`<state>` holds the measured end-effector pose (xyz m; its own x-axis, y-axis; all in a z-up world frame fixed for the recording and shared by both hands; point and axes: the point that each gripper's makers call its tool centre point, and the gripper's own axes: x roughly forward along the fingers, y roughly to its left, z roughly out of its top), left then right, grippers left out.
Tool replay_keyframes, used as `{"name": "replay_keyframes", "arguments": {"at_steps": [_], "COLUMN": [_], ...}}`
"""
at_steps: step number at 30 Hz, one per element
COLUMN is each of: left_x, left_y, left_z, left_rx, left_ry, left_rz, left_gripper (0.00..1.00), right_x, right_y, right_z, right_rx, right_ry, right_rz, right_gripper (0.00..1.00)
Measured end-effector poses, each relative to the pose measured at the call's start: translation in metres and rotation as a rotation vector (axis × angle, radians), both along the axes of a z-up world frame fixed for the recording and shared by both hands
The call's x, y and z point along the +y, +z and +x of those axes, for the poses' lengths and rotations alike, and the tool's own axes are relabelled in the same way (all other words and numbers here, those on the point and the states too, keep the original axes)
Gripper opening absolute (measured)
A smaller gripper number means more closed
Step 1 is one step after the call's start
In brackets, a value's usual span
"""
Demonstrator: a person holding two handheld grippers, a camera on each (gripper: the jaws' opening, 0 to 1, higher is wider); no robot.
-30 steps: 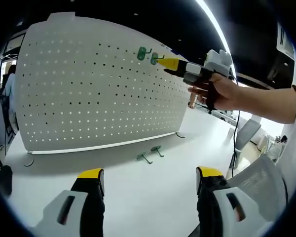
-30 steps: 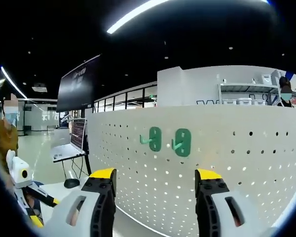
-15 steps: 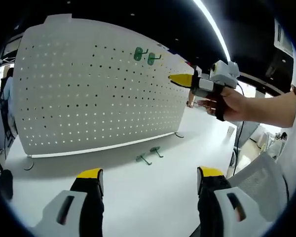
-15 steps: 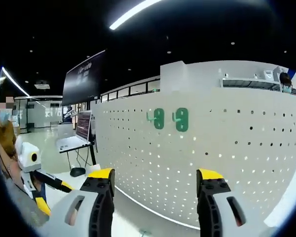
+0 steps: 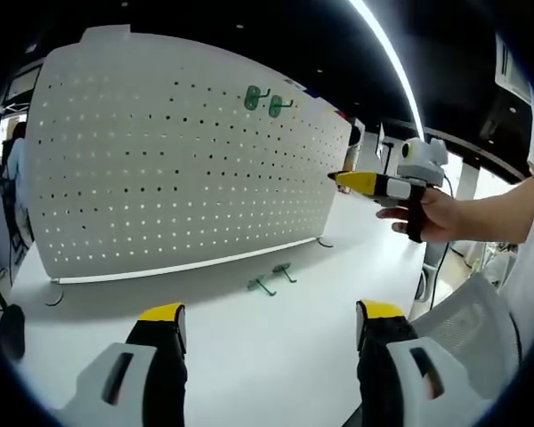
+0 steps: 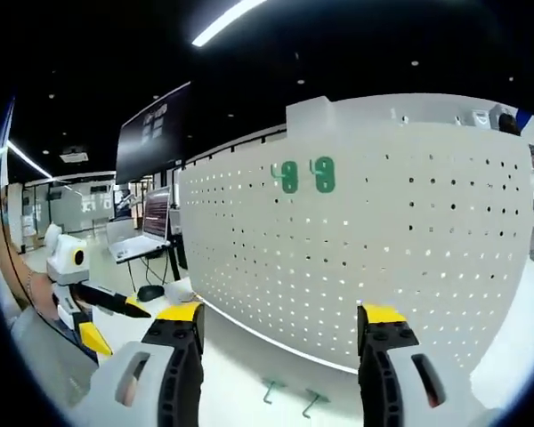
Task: Insert the hook assembly into the mounting plate slot until the hook locks in place.
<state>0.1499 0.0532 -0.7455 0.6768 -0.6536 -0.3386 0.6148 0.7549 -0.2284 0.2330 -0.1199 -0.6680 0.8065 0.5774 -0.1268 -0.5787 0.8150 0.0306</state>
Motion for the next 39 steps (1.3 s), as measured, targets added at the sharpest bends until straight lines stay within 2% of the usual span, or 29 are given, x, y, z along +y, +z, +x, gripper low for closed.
{"name": "replay_keyframes", "arguments": {"at_steps": [24, 39], "left_x": [0.000, 0.008], "left_y": [-0.002, -0.005], "left_z": [-0.002, -0.002], "left_rx": [0.003, 0.012], "left_ry": [-0.006, 0.000], "left_rz": [-0.002, 0.006], "left_gripper": [0.81, 0.81], "right_x": [-0.026, -0.040], "right_y": [-0.043, -0.064], "right_z": [-0.039, -0.060], "right_rx": [0.105, 0.164], "right_ry": [-0.010, -0.016], "right_rz": [-0.025, -0.041], "right_gripper": [0.68, 0.69]}}
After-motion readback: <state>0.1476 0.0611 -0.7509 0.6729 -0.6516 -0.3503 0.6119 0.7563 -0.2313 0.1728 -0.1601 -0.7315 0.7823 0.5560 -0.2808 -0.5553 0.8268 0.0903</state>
